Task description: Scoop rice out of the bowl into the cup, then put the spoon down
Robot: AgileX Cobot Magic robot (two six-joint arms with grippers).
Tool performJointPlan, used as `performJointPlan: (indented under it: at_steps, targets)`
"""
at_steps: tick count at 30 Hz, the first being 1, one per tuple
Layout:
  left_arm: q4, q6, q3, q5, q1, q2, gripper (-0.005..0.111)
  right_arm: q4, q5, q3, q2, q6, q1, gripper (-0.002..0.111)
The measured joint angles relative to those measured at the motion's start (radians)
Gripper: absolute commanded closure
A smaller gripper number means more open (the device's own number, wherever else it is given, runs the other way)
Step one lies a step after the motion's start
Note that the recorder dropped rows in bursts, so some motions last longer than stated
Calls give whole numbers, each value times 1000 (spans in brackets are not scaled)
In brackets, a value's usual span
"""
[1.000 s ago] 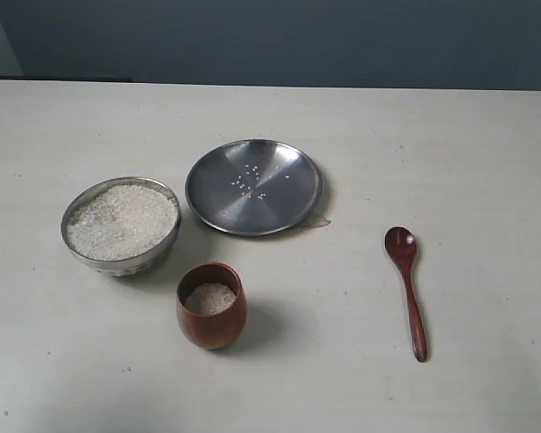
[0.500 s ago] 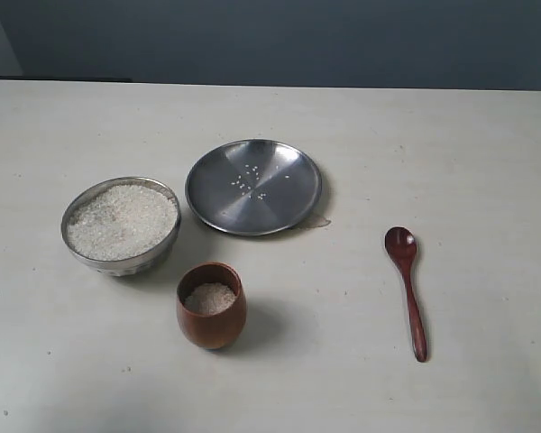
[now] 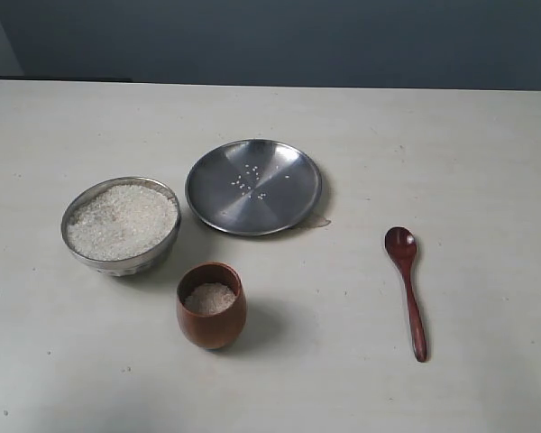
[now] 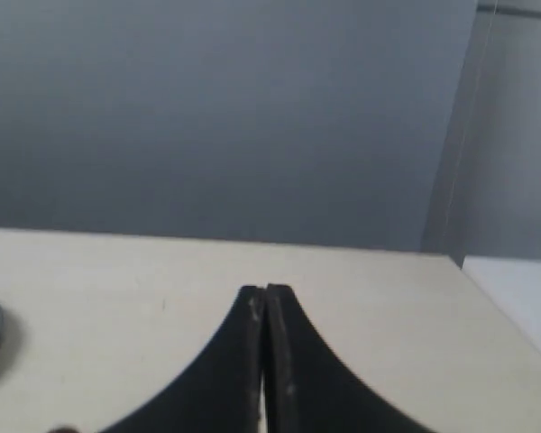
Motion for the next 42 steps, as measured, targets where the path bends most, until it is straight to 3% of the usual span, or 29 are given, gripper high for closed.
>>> performJointPlan:
  at_steps: [7,14,27,30,35,42]
  targets:
    - [0,0,0,0,0,0,106,10,-334,0,0,1,0,109]
    - [0,0,0,0,0,0,106,50,-520,0,0,66,0,109]
    - [0,0,0,0,0,0,106,71,-575,0,0,495,0,109]
    - [0,0,0,0,0,0,106,-58,-512,-18,0,603,0,109]
    - [0,0,0,0,0,0,106,-426,-366,-120,2,848,0,109]
    - [0,0,0,0,0,0,106,-792,-332,-264,121,1010,31,109]
